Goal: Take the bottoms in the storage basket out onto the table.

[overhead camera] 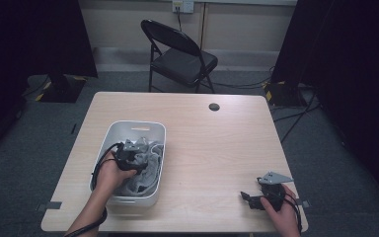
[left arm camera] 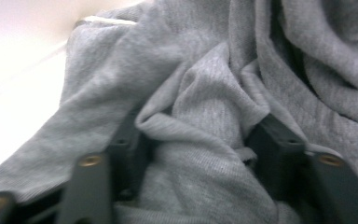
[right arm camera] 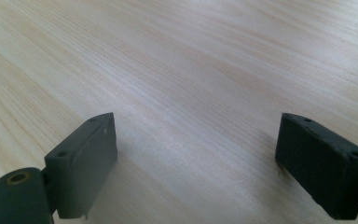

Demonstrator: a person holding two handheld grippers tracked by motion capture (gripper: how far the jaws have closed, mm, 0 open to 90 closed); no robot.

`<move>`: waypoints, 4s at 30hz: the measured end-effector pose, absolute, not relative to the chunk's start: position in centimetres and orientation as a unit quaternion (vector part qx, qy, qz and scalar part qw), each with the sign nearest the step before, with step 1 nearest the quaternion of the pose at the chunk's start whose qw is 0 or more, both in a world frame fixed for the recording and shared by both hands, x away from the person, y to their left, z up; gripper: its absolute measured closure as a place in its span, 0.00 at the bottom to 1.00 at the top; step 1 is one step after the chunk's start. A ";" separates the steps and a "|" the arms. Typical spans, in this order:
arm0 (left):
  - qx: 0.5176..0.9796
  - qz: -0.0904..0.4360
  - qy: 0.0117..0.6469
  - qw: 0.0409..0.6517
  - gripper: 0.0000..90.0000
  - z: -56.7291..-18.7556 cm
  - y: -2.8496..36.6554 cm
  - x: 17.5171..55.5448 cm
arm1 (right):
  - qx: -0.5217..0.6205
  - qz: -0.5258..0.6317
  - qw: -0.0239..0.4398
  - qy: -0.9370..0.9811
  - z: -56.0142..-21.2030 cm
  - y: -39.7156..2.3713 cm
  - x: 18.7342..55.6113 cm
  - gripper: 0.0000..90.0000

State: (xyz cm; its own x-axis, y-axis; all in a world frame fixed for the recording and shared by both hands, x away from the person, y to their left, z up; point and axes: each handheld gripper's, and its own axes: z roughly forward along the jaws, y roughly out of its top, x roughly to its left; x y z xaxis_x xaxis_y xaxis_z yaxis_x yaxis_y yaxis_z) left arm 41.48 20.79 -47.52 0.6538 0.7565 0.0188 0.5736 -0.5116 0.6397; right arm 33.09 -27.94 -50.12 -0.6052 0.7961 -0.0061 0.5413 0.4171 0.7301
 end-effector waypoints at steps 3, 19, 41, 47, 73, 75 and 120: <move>0.860 0.157 0.384 0.297 0.70 -47.4 20.4 41.4 | 0.406 0.355 0.180 0.823 -50.1 -28.0 33.1 0.13; 0.838 0.108 0.438 0.305 0.85 -43.4 22.0 41.9 | 0.405 0.355 0.178 0.823 -50.1 -27.9 33.2 0.13; 0.811 0.153 0.420 0.376 0.85 -30.6 22.5 42.5 | 0.405 0.355 0.179 0.823 -50.1 -27.9 33.2 0.13; 0.807 0.164 0.407 0.394 0.86 -27.4 21.0 43.0 | 0.406 0.355 0.179 0.823 -50.1 -27.9 33.2 0.13; 0.823 0.153 0.326 0.440 0.85 -25.3 6.9 45.9 | 0.405 0.356 0.179 0.823 -50.1 -27.9 33.2 0.13; 0.825 0.147 0.320 0.441 0.85 -25.9 5.6 45.9 | 0.405 0.355 0.179 0.823 -50.1 -27.9 33.2 0.13; 0.846 0.124 0.307 0.418 0.46 -39.3 0.2 47.2 | 0.405 0.356 0.178 0.823 -50.1 -27.9 33.2 0.13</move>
State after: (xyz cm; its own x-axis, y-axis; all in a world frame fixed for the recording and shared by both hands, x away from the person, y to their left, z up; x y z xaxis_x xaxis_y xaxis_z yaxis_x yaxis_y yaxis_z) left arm 47.20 0.24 -39.31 0.7810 0.6228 -0.0475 0.4158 -0.4617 0.7836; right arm 33.17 -27.91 -50.12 -0.6078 0.7941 -0.0055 0.5402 0.4185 0.7301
